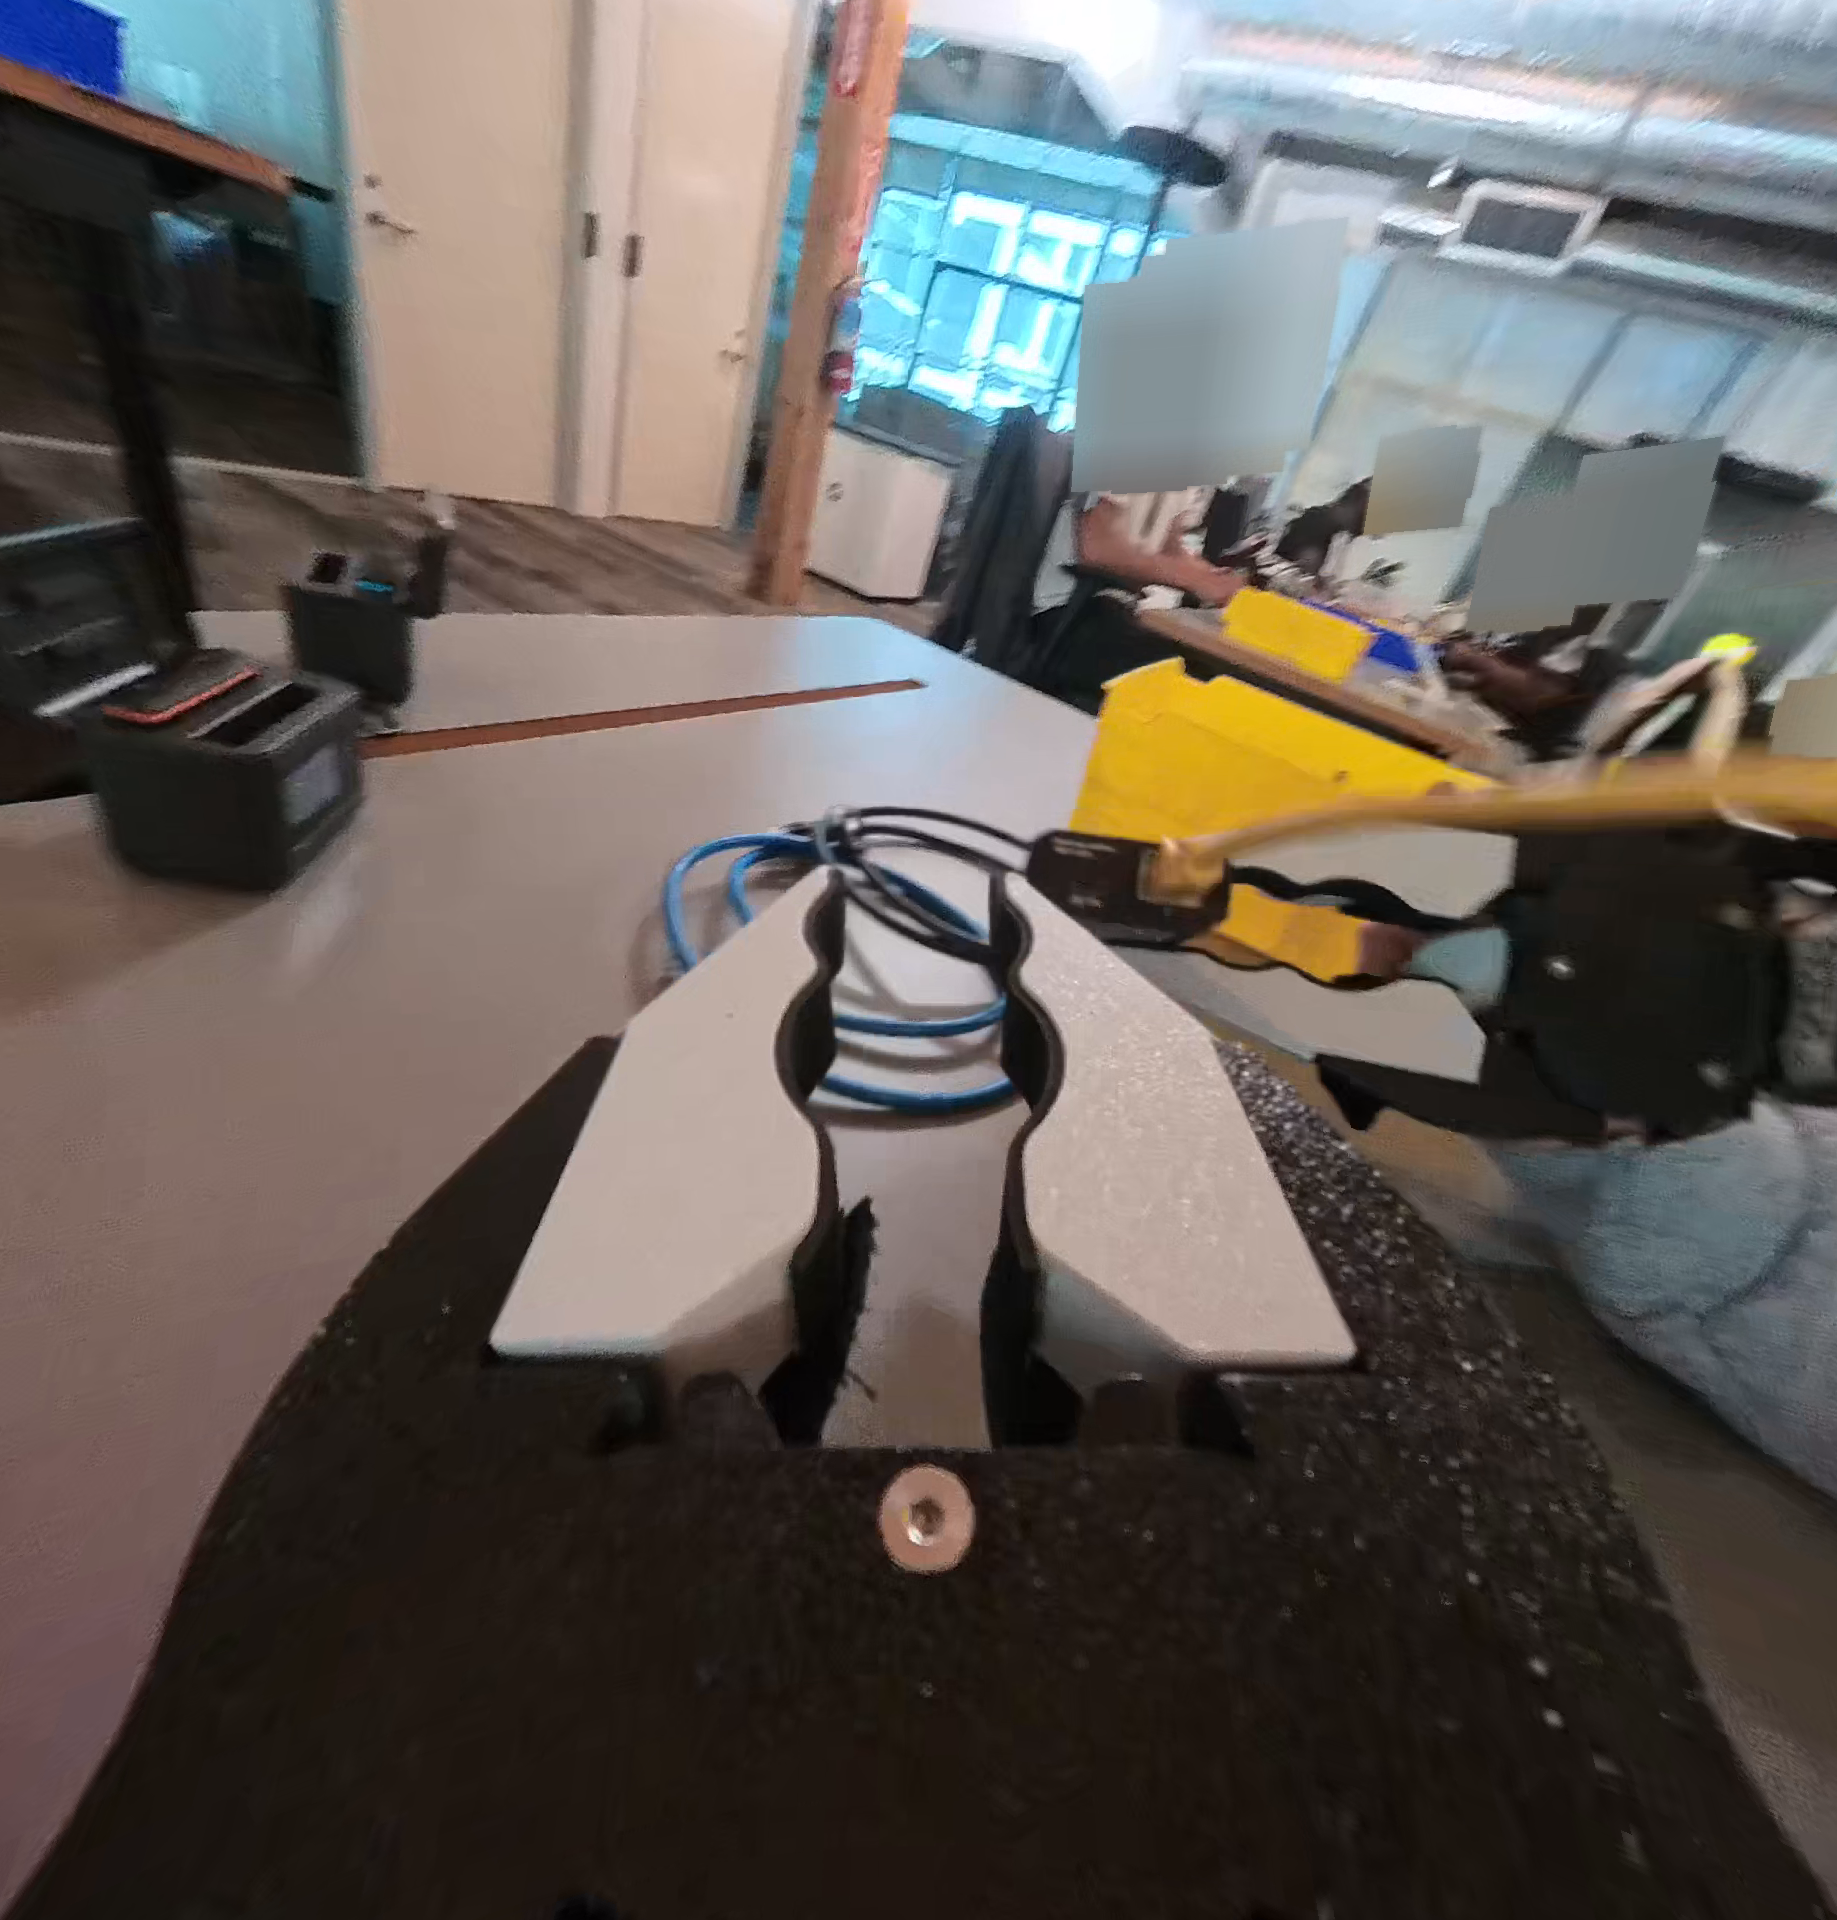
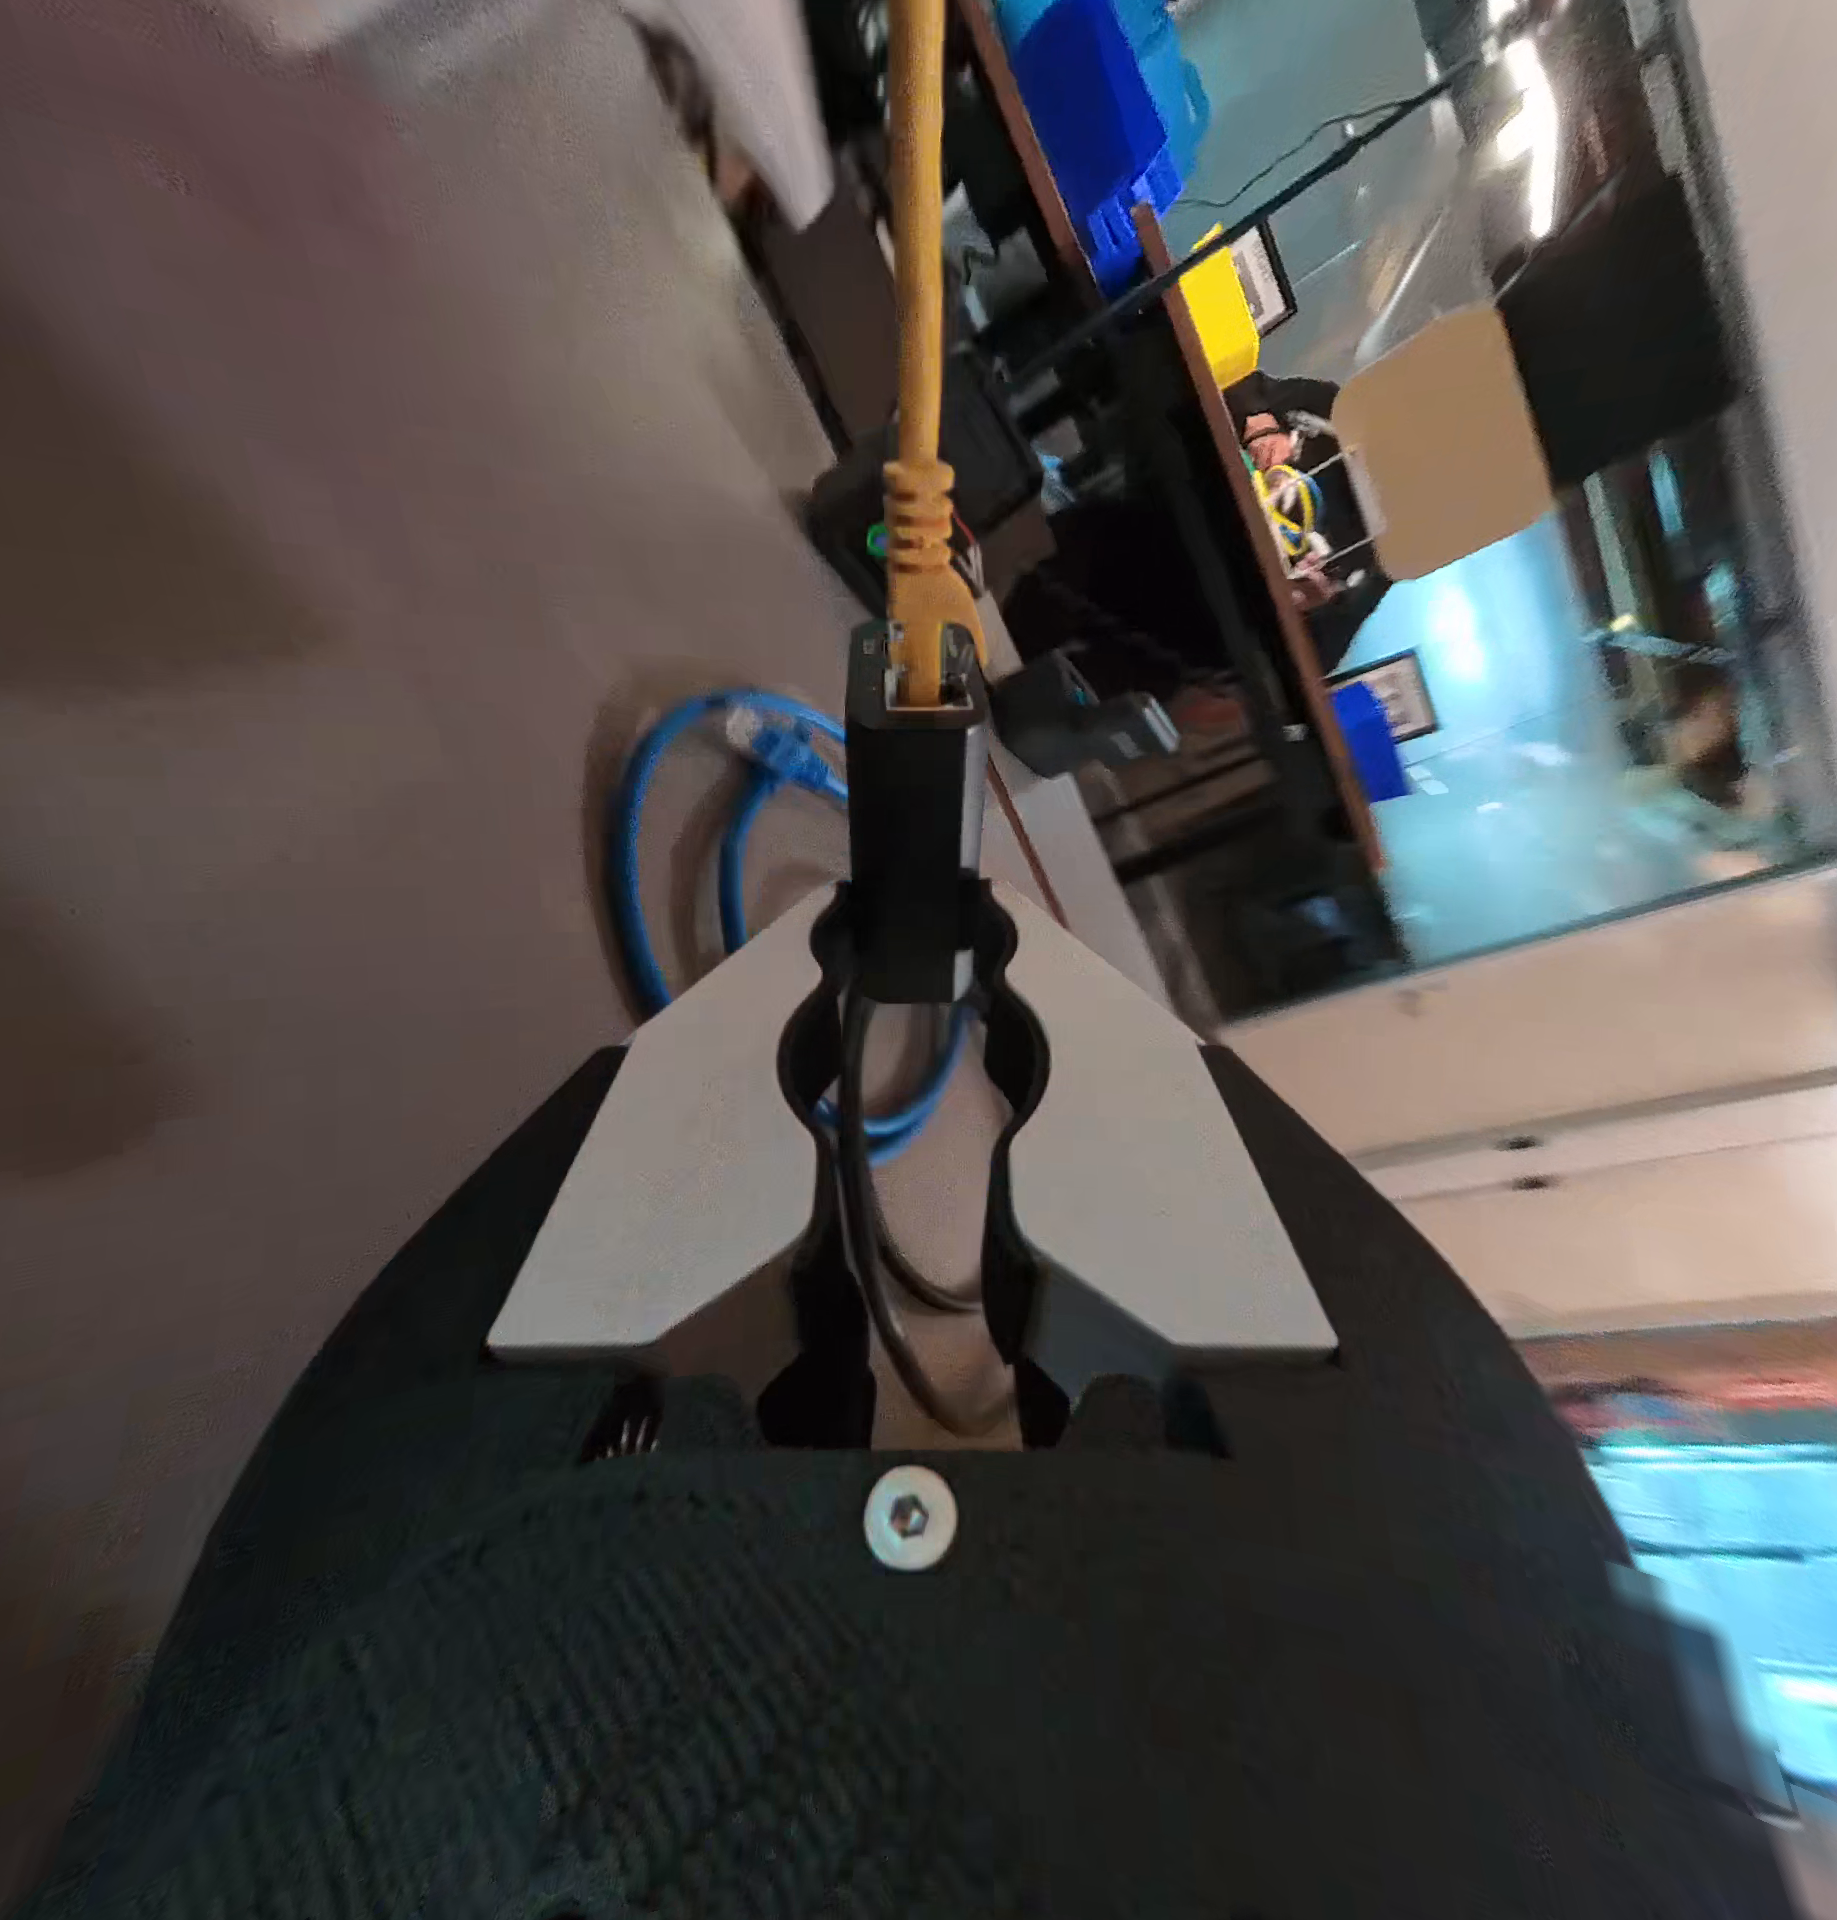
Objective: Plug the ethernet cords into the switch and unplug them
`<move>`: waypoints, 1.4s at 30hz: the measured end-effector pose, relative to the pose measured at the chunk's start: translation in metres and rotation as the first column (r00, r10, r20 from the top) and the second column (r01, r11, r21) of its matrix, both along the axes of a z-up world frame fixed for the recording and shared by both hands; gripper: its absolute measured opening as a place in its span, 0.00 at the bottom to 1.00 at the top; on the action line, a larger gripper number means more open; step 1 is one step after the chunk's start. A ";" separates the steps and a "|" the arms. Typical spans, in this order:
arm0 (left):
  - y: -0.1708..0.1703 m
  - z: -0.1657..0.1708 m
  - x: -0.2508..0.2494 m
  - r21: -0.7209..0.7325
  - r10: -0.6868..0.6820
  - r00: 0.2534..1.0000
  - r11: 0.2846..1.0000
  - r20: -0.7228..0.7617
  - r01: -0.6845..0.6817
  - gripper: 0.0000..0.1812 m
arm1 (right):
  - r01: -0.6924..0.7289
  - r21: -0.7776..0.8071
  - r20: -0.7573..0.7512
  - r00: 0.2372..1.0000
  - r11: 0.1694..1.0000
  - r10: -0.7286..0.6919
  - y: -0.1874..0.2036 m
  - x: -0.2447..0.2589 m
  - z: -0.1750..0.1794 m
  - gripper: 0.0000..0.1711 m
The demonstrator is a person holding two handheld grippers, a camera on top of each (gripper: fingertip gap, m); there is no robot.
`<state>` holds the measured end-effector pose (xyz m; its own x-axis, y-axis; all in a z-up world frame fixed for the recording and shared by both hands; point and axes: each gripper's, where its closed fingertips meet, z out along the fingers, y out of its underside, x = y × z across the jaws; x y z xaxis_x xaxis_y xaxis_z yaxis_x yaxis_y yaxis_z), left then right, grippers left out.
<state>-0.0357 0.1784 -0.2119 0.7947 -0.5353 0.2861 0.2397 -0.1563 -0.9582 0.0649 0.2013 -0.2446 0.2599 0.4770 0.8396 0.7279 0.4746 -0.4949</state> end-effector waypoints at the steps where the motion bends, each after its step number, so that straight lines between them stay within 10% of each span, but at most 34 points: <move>1: 0.002 -0.003 -0.005 -0.014 0.020 1.000 1.000 -0.024 -0.021 0.13 | 0.005 0.056 0.073 0.997 0.998 -0.009 0.000 0.001 -0.006 0.12; 7: 0.001 -0.011 -0.001 -0.054 -0.036 0.998 0.998 -0.041 0.034 0.22 | -0.091 0.322 0.399 0.915 0.942 -0.048 -0.009 -0.011 -0.035 0.12; 14: -0.022 -0.055 0.041 -0.275 -0.357 0.905 0.917 -0.234 0.291 0.47 | -0.192 0.382 0.446 0.895 0.904 0.001 -0.026 -0.039 -0.037 0.12; 28: -0.039 -0.093 0.050 -0.424 -0.489 0.792 0.845 -0.366 0.326 0.31 | -0.236 0.348 0.430 0.900 0.907 0.069 -0.047 -0.043 -0.050 0.13; 42: -0.049 -0.113 0.009 -0.529 -0.547 0.600 0.817 -0.584 0.231 0.31 | -0.247 -0.100 0.200 0.944 0.964 0.263 -0.034 0.011 -0.057 0.24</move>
